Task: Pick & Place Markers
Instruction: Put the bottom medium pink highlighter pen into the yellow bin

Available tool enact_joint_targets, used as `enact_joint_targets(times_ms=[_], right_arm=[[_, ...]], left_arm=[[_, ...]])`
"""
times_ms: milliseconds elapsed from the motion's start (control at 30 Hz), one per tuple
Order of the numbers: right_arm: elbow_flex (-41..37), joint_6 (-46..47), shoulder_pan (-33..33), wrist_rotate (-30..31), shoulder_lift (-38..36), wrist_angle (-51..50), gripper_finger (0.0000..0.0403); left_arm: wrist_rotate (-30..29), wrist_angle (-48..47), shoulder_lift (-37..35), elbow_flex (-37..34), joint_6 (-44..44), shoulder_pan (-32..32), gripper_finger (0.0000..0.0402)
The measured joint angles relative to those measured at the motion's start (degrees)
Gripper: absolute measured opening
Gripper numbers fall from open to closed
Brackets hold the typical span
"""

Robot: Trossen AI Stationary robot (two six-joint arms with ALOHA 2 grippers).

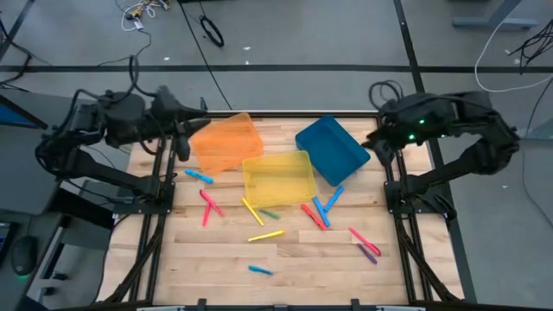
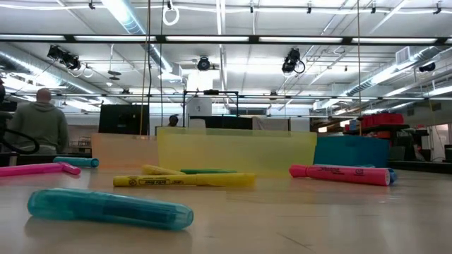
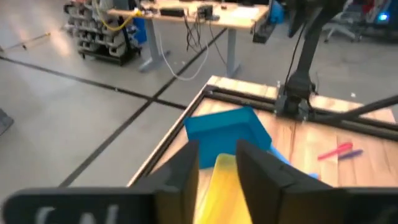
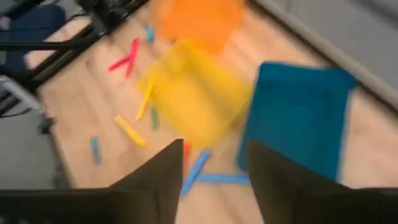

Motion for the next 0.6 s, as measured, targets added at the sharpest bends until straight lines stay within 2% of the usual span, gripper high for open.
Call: enact_joint_targets(times_ms=[133, 267, 400, 600], right_arm=[[-3.69, 5.42, 0.12, -4.76, 0.22, -0.25, 0.022], [-8.41, 7.36, 0.89, -8.88, 1.08, -1.06, 0.0228], [-14.65, 5.42, 2.82, -11.83, 3.2, -0.37, 0.022], [-24.9, 2.78, 6.21, -13.09, 6.41, 0.24, 0.02]], left_arm=[[0.58, -2.49, 0.07, 0.0, -2.9, 0.09, 0.0179], [3.37, -7.07, 0.0, 0.0, -6.32, 1.22, 0.0215], [3.68, -11.57, 0.37, 0.0, -7.23, 2.92, 0.0227], [3.53, -11.33, 1.04, 0.02, -4.37, 5.58, 0.0219]])
